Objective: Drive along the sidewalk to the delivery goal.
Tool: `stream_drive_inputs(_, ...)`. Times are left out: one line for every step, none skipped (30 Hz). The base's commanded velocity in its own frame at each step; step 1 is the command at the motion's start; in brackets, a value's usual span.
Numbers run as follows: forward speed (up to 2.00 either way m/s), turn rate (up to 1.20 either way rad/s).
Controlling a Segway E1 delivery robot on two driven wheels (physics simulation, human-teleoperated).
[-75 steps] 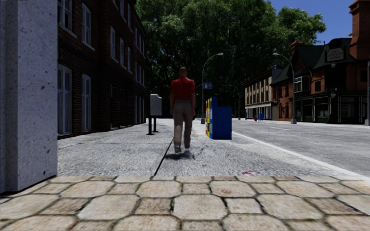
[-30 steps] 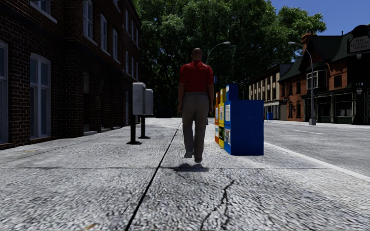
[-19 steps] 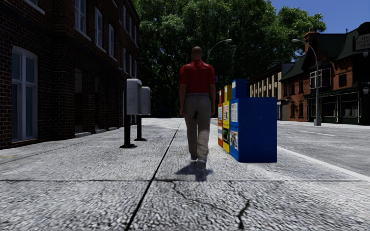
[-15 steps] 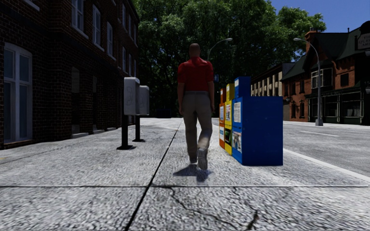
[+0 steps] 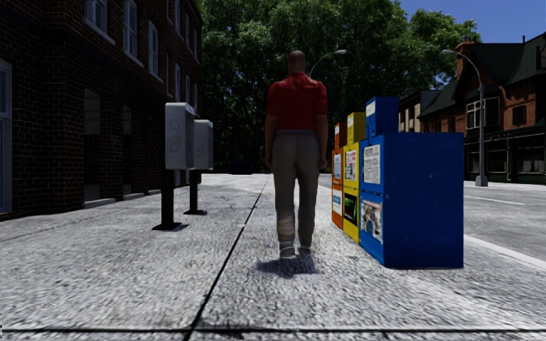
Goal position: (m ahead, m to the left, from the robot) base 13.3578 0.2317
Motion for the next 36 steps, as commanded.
stream_drive_inputs(1.10, 0.00)
stream_drive_inputs(1.08, 0.00)
stream_drive_inputs(1.07, 0.00)
stream_drive_inputs(1.07, 0.00)
stream_drive_inputs(1.07, 0.00)
stream_drive_inputs(1.07, 0.00)
stream_drive_inputs(1.07, 0.00)
stream_drive_inputs(1.07, 0.00)
stream_drive_inputs(1.07, 0.00)
stream_drive_inputs(1.07, 0.00)
stream_drive_inputs(1.07, 0.00)
stream_drive_inputs(1.07, 0.00)
stream_drive_inputs(1.07, 0.00)
stream_drive_inputs(1.07, 0.00)
stream_drive_inputs(1.07, 0.00)
stream_drive_inputs(1.07, 0.00)
stream_drive_inputs(1.07, 0.00)
stream_drive_inputs(1.07, 0.00)
stream_drive_inputs(1.07, 0.00)
stream_drive_inputs(1.07, 0.00)
stream_drive_inputs(1.07, 0.00)
stream_drive_inputs(1.07, 0.00)
stream_drive_inputs(1.07, 0.00)
stream_drive_inputs(1.07, 0.00)
stream_drive_inputs(1.07, 0.00)
stream_drive_inputs(1.07, 0.00)
stream_drive_inputs(1.07, 0.00)
stream_drive_inputs(1.07, 0.00)
stream_drive_inputs(1.07, 0.00)
stream_drive_inputs(1.07, 0.00)
stream_drive_inputs(1.07, 0.00)
stream_drive_inputs(1.07, 0.00)
stream_drive_inputs(1.07, 0.00)
stream_drive_inputs(1.07, 0.00)
stream_drive_inputs(1.07, 0.00)
stream_drive_inputs(1.07, 0.00)
